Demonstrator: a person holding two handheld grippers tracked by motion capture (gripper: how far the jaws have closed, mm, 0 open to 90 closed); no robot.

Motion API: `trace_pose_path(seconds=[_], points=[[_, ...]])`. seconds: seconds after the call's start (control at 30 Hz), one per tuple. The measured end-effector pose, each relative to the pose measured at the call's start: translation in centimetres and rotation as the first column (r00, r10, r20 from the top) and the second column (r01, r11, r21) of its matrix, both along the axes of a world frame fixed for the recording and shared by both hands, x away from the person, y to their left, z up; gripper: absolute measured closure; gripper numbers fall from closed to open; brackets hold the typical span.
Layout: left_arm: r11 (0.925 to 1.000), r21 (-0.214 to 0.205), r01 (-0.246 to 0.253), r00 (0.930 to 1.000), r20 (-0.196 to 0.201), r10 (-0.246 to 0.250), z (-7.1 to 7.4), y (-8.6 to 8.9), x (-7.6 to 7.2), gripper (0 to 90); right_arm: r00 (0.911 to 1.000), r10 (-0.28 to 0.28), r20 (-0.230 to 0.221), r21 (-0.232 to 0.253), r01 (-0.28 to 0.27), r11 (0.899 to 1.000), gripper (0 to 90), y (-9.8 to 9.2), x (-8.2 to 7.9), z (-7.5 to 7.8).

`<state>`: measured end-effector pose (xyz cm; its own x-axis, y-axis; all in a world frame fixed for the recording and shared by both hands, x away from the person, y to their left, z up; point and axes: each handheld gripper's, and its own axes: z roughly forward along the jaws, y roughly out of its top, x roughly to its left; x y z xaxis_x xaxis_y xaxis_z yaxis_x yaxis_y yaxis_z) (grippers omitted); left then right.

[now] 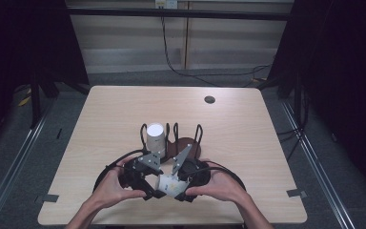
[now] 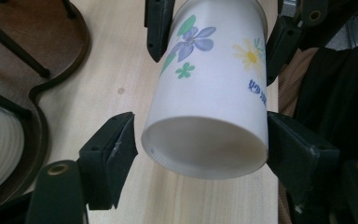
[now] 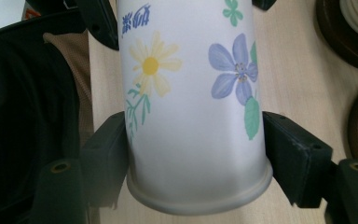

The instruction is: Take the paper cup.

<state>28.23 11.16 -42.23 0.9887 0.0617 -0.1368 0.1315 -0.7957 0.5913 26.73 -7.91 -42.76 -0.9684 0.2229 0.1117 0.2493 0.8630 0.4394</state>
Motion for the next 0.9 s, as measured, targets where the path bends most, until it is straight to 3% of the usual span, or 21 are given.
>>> trace_pose_path(seconds=[0.07, 0.13, 0.43, 0.9], points=[[0.9999, 0.012, 0.003, 1.0, 0.001, -0.003, -0.18, -0.21, -0.12, 31.3, 1.0, 0.008, 0.0, 0.005, -0.008, 1.0, 27.8, 0.09, 0.03, -0.06], [0.9999, 0.017, 0.0, 1.0, -0.003, 0.0, -0.3, -0.35, -0.11, 29.1, 1.0, 0.003, 0.0, 0.004, -0.003, 1.0, 27.8, 0.16, 0.01, -0.1], [0.9999, 0.004, 0.01, 0.9998, -0.018, -0.01, -0.21, -0.22, -0.12, 31.3, 0.9996, 0.015, -0.023, 0.047, -0.014, 0.999, 28.1, 0.25, 0.2, -0.34], [0.9996, -0.01, 0.027, 0.9989, -0.037, -0.027, -0.22, 0.09, -0.05, 37.0, 0.9996, 0.001, -0.029, 0.069, 0.001, 0.998, 26.9, -0.08, 0.2, -0.14]])
